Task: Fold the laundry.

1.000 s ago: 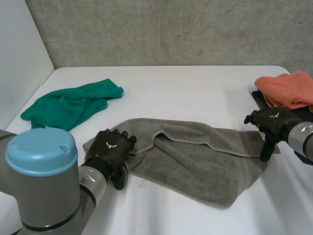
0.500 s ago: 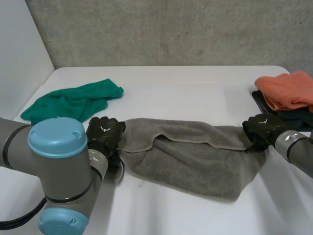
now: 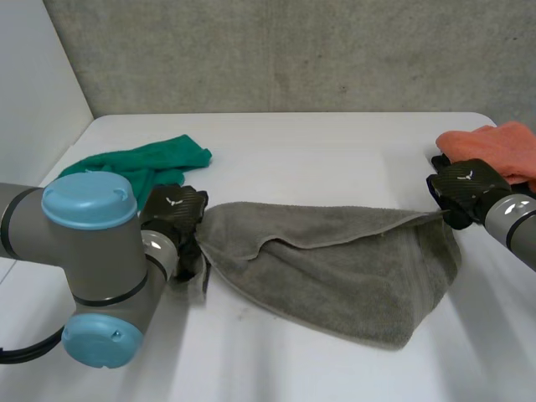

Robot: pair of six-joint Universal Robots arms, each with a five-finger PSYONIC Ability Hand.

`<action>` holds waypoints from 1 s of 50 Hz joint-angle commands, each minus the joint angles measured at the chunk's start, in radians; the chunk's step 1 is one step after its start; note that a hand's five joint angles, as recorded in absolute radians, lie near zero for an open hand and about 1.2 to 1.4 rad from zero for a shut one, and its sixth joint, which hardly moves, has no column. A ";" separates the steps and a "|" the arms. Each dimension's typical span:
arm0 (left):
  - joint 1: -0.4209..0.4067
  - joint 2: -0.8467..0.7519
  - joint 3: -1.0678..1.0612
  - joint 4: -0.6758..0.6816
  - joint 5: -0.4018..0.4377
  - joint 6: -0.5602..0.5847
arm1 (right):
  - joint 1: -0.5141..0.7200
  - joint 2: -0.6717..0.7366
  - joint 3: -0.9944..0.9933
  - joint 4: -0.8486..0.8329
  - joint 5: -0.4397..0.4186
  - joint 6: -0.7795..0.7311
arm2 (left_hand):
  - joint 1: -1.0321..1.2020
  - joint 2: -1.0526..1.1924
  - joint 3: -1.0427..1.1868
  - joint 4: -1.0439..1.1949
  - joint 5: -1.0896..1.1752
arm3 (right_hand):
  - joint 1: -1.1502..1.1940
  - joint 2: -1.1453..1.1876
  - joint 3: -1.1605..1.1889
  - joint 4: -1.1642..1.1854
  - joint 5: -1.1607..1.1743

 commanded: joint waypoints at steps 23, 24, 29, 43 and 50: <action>0.088 0.037 -0.028 -0.123 0.038 -0.004 | 0.003 0.006 -0.013 0.057 -0.010 -0.019 | 0.004 0.005 0.006 0.006 0.017 | 0.409 0.221 0.215 0.209 0.234; 0.090 0.030 -0.026 -0.125 0.041 -0.004 | 0.003 0.006 -0.013 0.057 -0.008 -0.019 | 0.007 0.008 0.008 0.008 0.020 | 0.409 0.221 0.215 0.209 0.234; 0.091 0.012 -0.020 -0.128 0.048 0.001 | 0.001 0.013 -0.015 0.057 -0.010 -0.022 | 0.040 0.040 0.041 0.041 0.052 | 0.409 0.221 0.215 0.209 0.234; 0.128 0.081 -0.035 -0.183 0.063 0.093 | 0.000 0.029 -0.021 0.057 -0.005 -0.078 | 0.175 0.175 0.176 0.176 0.187 | 0.409 0.221 0.215 0.209 0.234; 0.134 0.078 -0.034 -0.188 0.123 0.097 | 0.003 0.029 -0.019 0.057 -0.004 -0.079 | 0.175 0.175 0.176 0.176 0.187 | 0.409 0.221 0.215 0.209 0.234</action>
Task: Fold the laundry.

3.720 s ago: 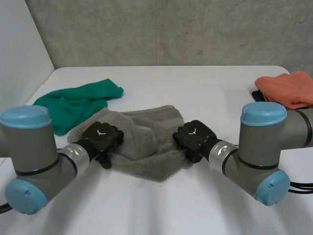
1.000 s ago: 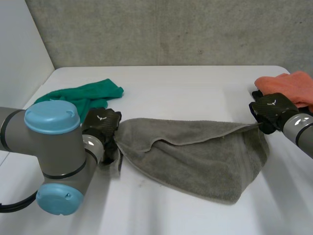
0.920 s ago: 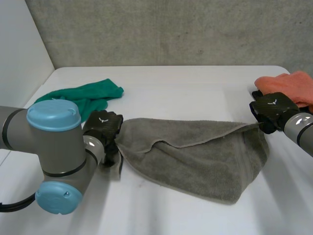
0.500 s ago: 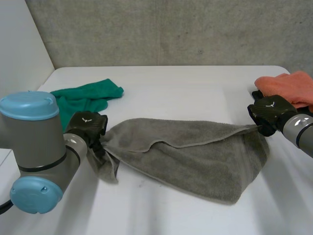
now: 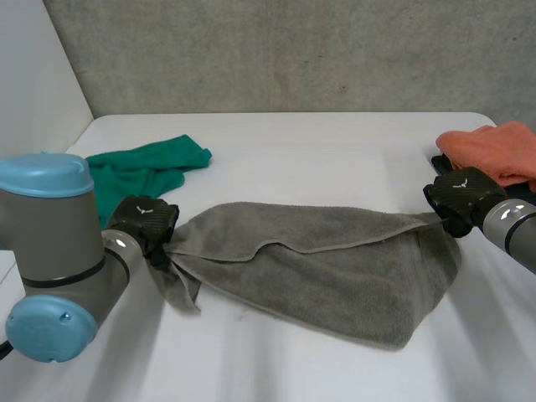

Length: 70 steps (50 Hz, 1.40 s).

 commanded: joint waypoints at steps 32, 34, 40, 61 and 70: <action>0.061 -0.130 0.150 -0.002 0.176 0.017 | 0.008 0.030 -0.026 -0.005 0.009 -0.008 | 0.588 0.587 0.587 0.587 0.586 | 0.409 0.221 0.215 0.209 0.234; 0.061 -0.162 0.245 0.001 0.176 0.020 | 0.011 0.041 -0.078 -0.009 0.014 -0.008 | 0.588 0.587 0.587 0.587 0.586 | 0.409 0.221 0.215 0.209 0.234; 0.061 -0.222 0.528 0.067 0.180 0.032 | 0.049 0.055 -0.245 -0.133 0.043 0.047 | 0.588 0.587 0.587 0.587 0.586 | 0.409 0.221 0.215 0.209 0.234; 0.044 -0.044 0.505 0.670 0.105 0.029 | 0.103 -0.084 -0.420 -0.600 0.204 0.339 | 0.588 0.587 0.587 0.587 0.586 | 0.409 0.221 0.215 0.209 0.234; 0.041 0.030 0.105 0.645 0.140 0.032 | 0.101 -0.104 -0.172 -0.440 0.049 0.339 | 0.588 0.587 0.587 0.587 0.586 | 0.409 0.221 0.215 0.209 0.234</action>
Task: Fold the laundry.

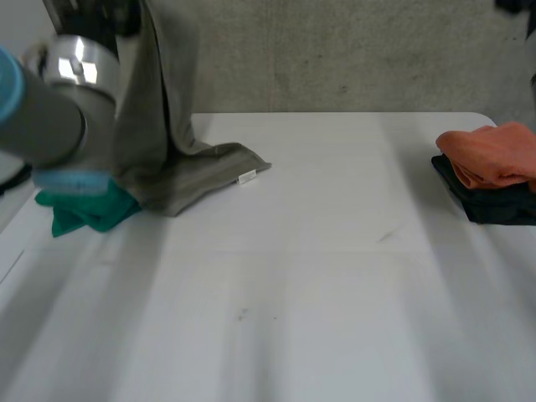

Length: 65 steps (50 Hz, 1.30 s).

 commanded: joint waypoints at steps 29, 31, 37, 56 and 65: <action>-0.112 0.575 -0.299 -0.337 0.061 0.007 | 0.215 0.351 -0.057 0.498 -0.253 0.484 | 0.277 0.200 0.205 0.198 0.250 | -0.827 -1.001 -1.007 -1.013 -0.999; -0.113 0.586 -0.281 -0.340 0.061 0.007 | 0.242 0.388 -0.080 0.487 -0.276 0.532 | 0.277 0.200 0.205 0.198 0.250 | -0.827 -1.001 -1.007 -1.013 -0.999; -0.132 0.601 -0.242 -0.346 0.059 0.007 | 0.316 0.457 -0.120 0.429 -0.287 0.625 | 0.277 0.200 0.205 0.198 0.250 | -0.827 -1.001 -1.007 -1.013 -0.999; -0.156 0.630 -0.204 -0.363 0.032 0.007 | 0.477 0.693 -0.304 0.397 -0.356 0.764 | 0.277 0.200 0.205 0.198 0.250 | -0.703 -0.877 -0.883 -0.890 -0.876; -0.142 0.633 -0.199 -0.363 0.012 0.009 | 0.443 0.623 -0.312 0.443 -0.286 0.768 | 0.277 0.200 0.205 0.198 0.250 | 0.395 0.221 0.215 0.208 0.222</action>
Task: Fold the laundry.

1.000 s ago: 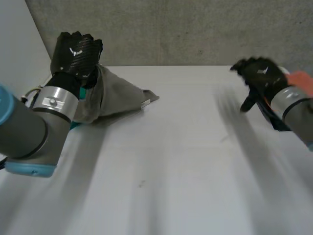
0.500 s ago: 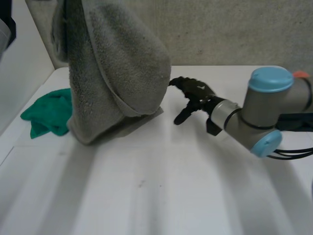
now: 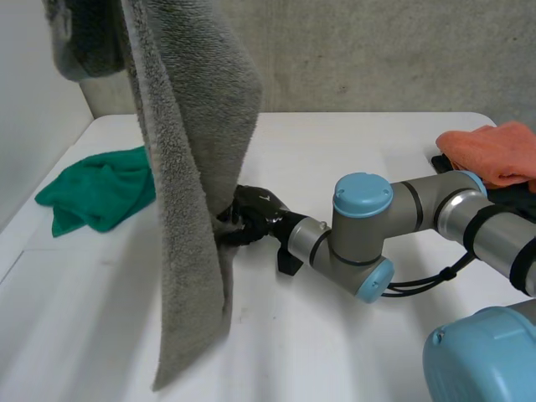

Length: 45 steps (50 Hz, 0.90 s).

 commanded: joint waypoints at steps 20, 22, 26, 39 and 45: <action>0.161 -0.040 -0.101 -0.099 -0.029 -0.005 | -0.412 -0.761 0.416 0.207 0.125 -0.670 | 0.277 0.199 0.205 0.194 0.250 | 0.620 0.574 0.589 0.588 0.603; 0.161 -0.038 -0.106 -0.099 -0.027 -0.005 | -0.412 -0.759 0.435 0.247 0.128 -0.688 | 0.277 0.199 0.205 0.194 0.250 | 0.620 0.574 0.589 0.588 0.603; 0.162 -0.064 -0.161 -0.123 -0.027 -0.004 | -0.409 -0.805 0.506 0.275 0.125 -0.740 | 0.277 0.199 0.205 0.194 0.250 | 0.620 0.574 0.589 0.588 0.603; 0.158 -0.488 -0.265 -0.151 -0.033 0.103 | -0.402 -0.746 0.577 0.528 0.215 -1.242 | 0.277 0.199 0.205 0.194 0.250 | 0.620 0.574 0.589 0.588 0.603; 0.153 -0.656 -0.003 -0.073 -0.036 0.103 | -0.399 -0.577 0.381 0.381 0.261 -1.135 | 0.277 0.199 0.205 0.194 0.250 | 0.620 0.574 0.589 0.588 0.603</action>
